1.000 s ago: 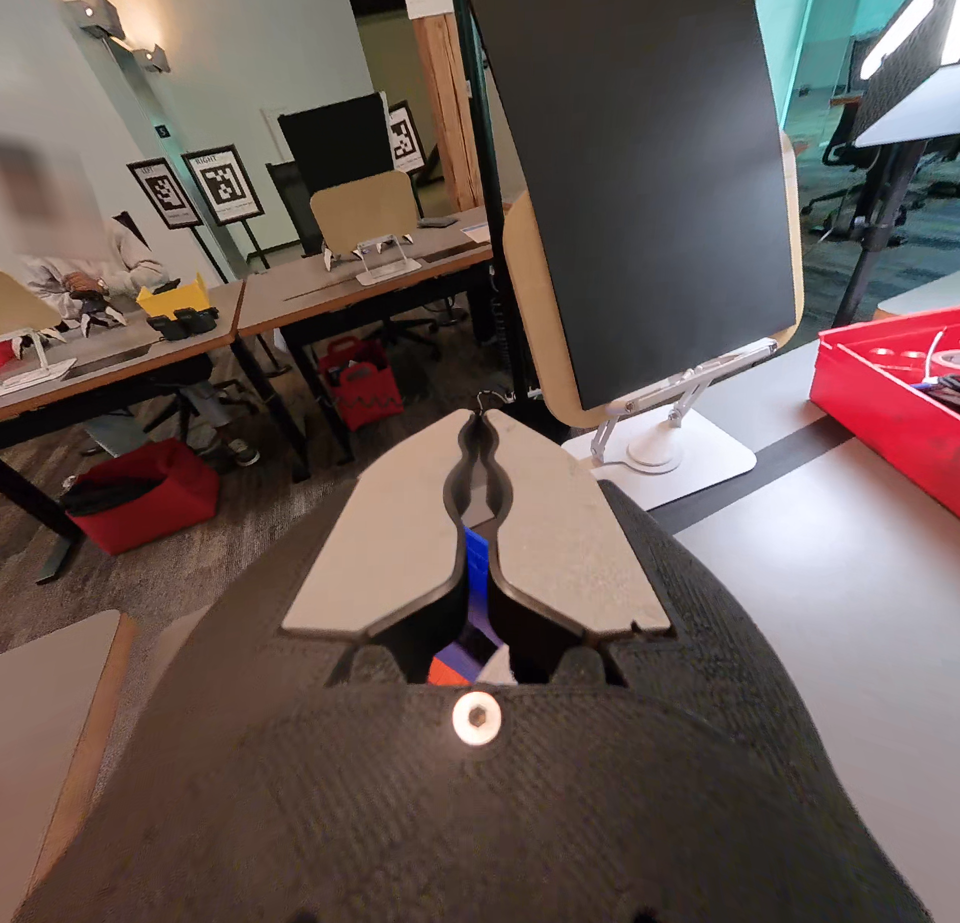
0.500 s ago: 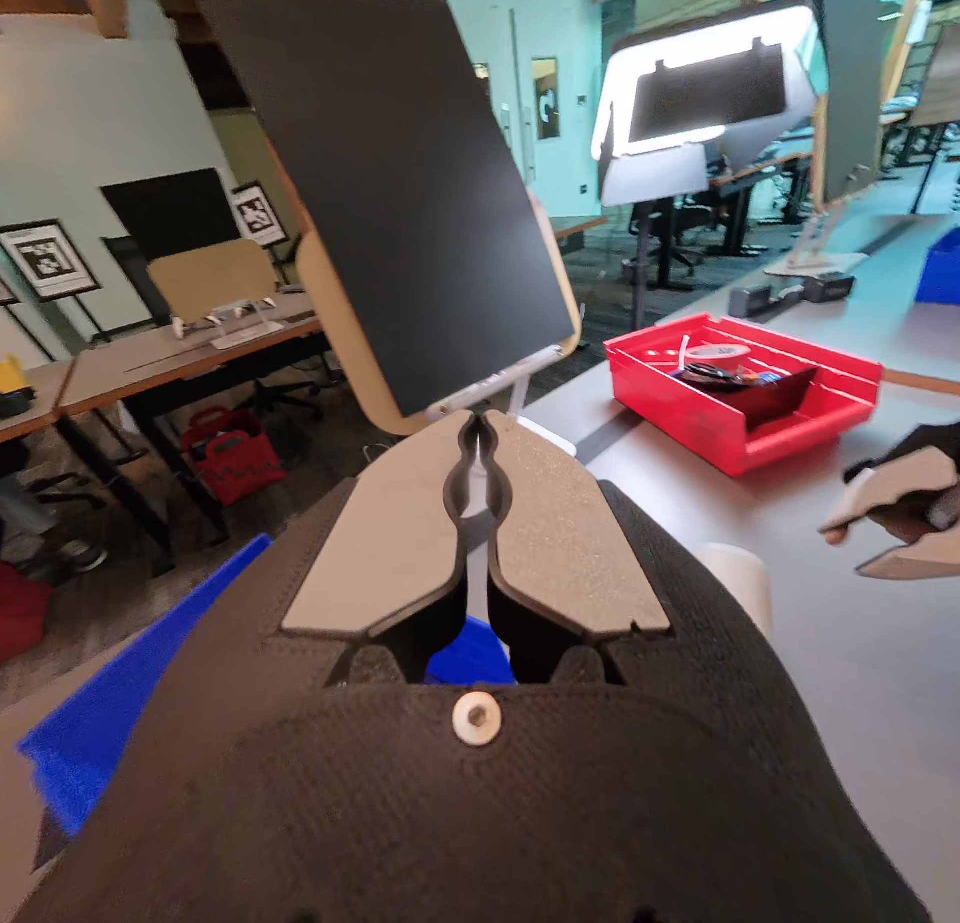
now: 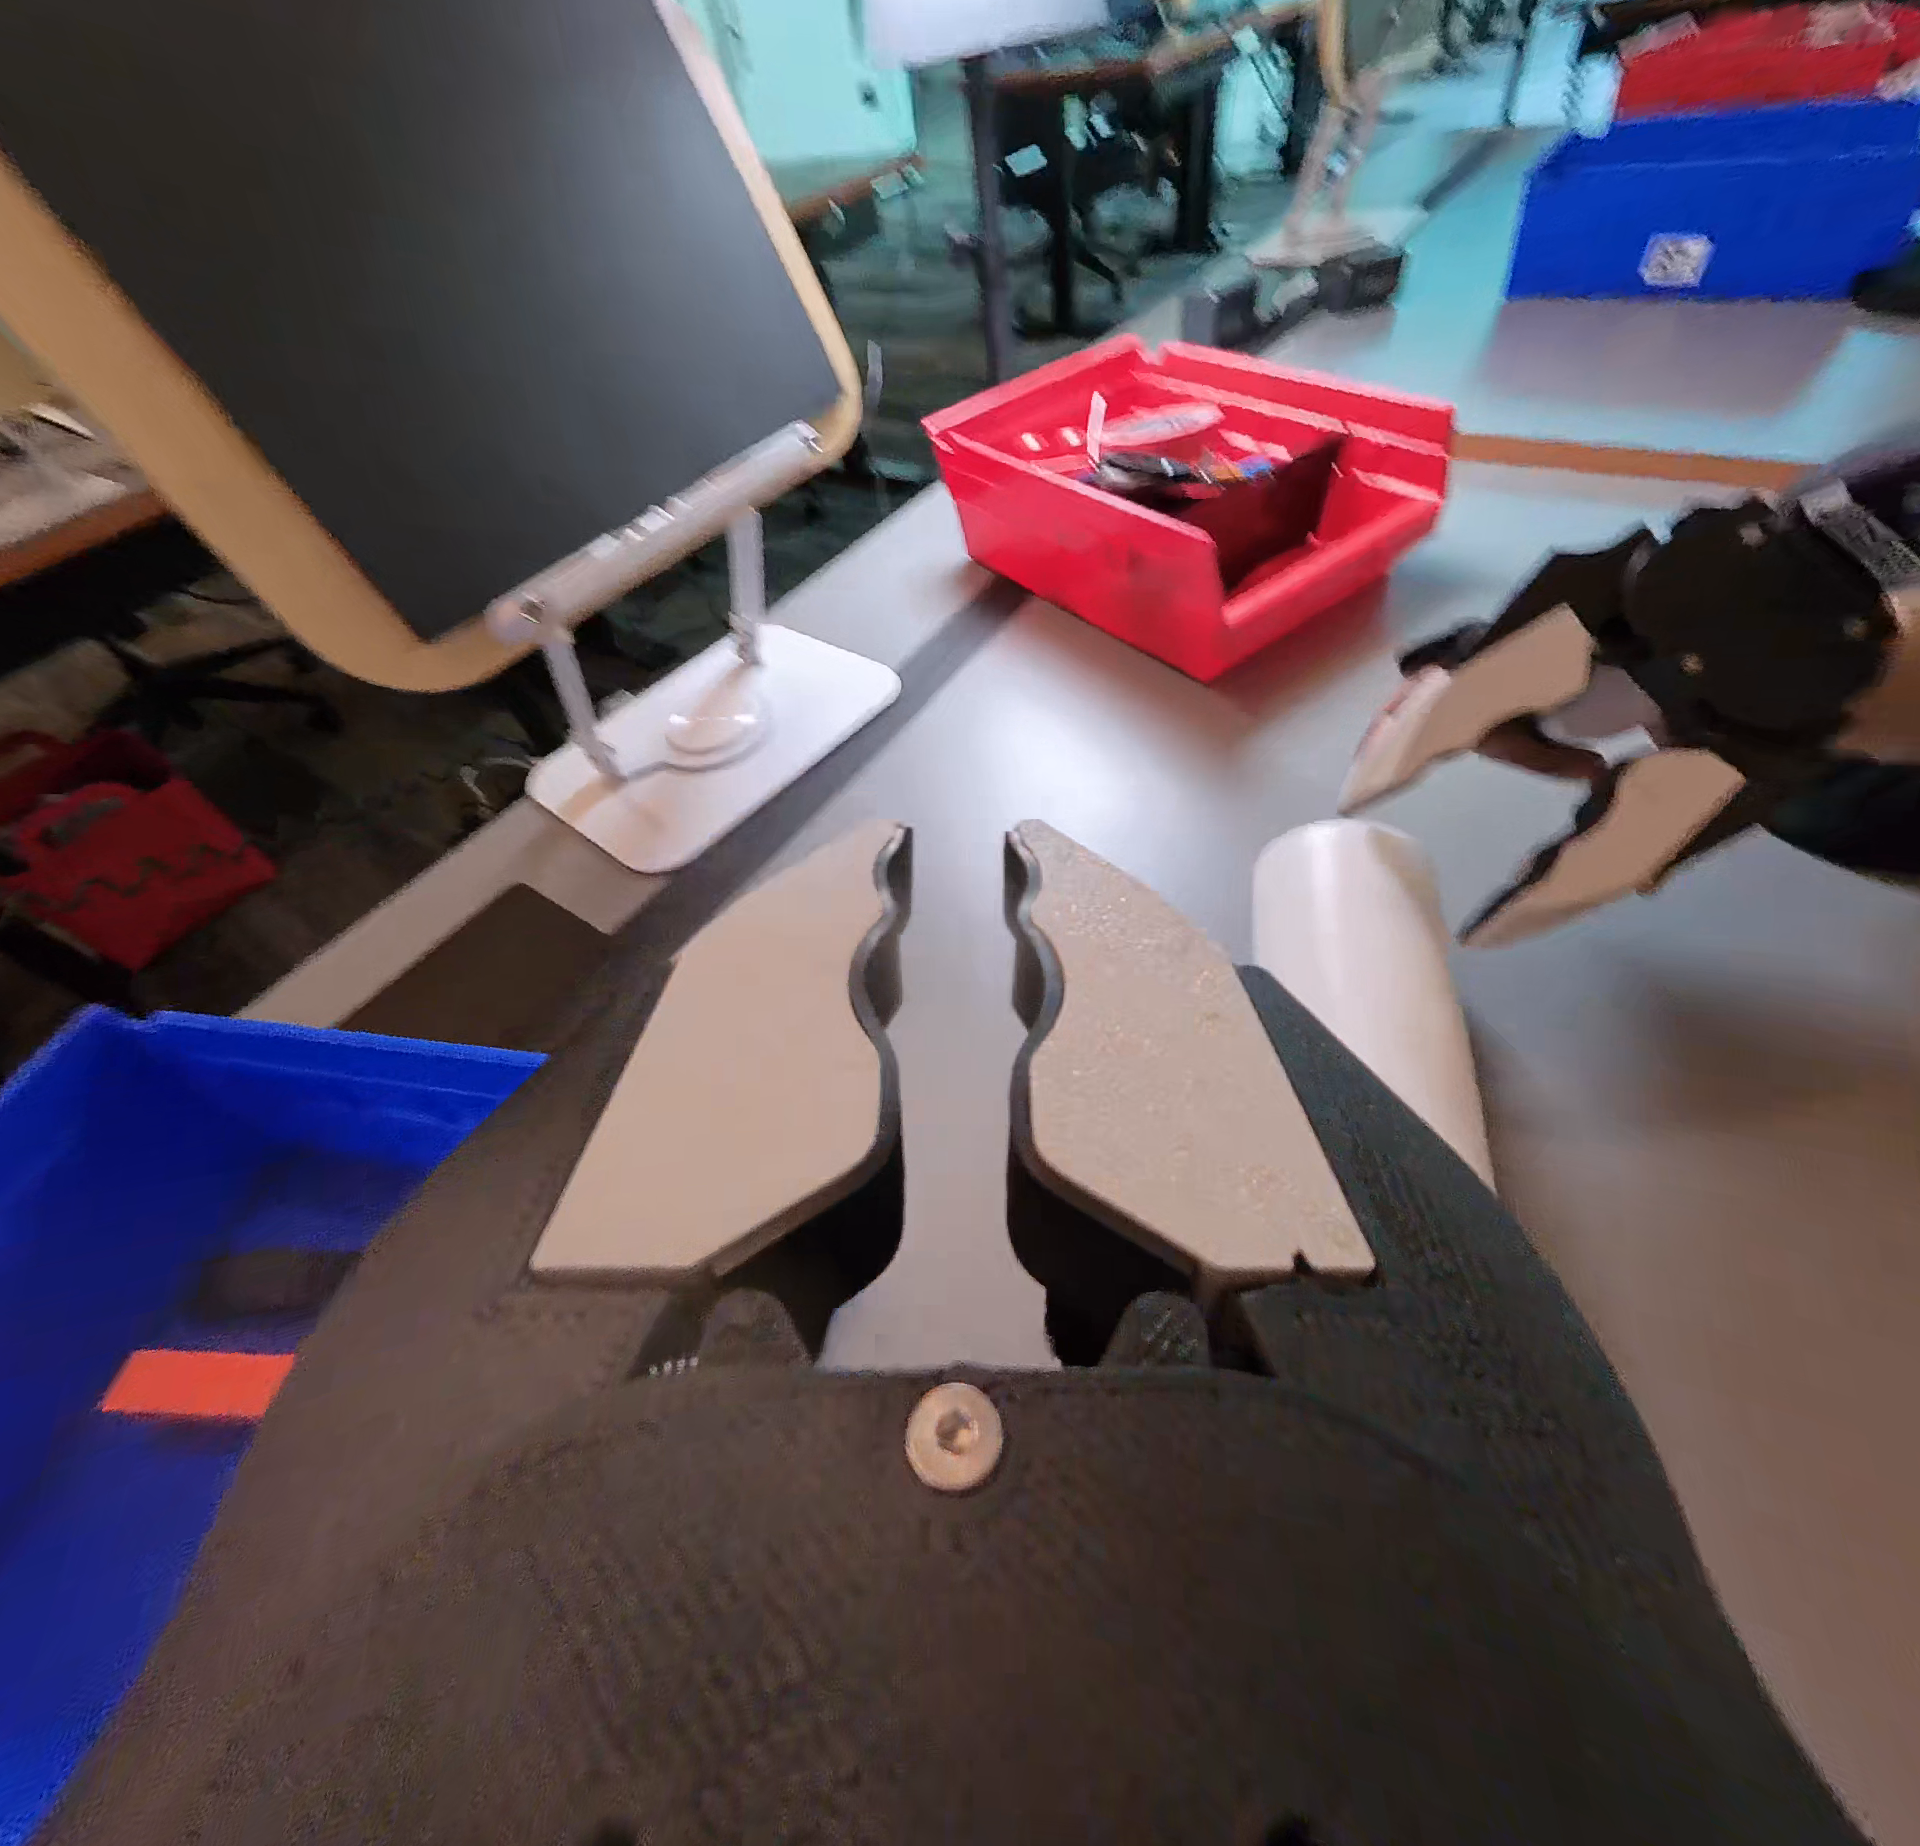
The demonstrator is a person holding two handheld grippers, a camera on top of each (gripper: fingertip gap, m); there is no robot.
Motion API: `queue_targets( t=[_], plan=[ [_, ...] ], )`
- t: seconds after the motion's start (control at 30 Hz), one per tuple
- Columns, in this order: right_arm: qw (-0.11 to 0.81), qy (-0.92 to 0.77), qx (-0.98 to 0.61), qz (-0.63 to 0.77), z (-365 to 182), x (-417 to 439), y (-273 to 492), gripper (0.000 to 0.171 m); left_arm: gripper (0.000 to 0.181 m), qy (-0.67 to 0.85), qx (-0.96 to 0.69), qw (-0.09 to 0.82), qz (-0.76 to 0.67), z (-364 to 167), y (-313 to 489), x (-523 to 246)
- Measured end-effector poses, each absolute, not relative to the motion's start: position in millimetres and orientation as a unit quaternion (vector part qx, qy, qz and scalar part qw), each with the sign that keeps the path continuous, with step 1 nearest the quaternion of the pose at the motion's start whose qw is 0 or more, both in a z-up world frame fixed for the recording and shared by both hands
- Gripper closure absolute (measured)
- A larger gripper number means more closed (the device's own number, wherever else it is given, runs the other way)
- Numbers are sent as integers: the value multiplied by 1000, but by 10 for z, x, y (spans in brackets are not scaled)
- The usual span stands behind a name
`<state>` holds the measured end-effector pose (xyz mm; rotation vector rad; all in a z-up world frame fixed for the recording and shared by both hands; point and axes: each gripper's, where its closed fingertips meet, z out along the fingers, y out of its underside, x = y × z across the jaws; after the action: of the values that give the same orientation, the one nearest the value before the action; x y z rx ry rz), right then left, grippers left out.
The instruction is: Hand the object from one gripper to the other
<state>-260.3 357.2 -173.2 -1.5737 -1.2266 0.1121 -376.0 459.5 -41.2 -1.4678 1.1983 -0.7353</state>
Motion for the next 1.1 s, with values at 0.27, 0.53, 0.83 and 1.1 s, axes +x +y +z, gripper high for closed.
queue_targets(
  t=[0.27, 0.53, 0.83, 1.1],
  plan=[
    [414, -619, -667, 29, -1920, -2682, 3331, 92, 150, 628, -607, 417, -253, -927, 4264, -3525],
    [150, -744, -651, -20, -2273, -2936, 3216, 72, 155, 600, -581, 486, -257, -468, 4255, -3378],
    [76, -772, -630, 29, -2536, -3100, 3004, 78, 163, 529, -533, 577, -322, 236, 4141, -3373],
    [469, -577, -590, 314, -525, -3143, 3228, 77, 160, 445, -476, 607, -456, 622, 4094, -3439]
  ],
)
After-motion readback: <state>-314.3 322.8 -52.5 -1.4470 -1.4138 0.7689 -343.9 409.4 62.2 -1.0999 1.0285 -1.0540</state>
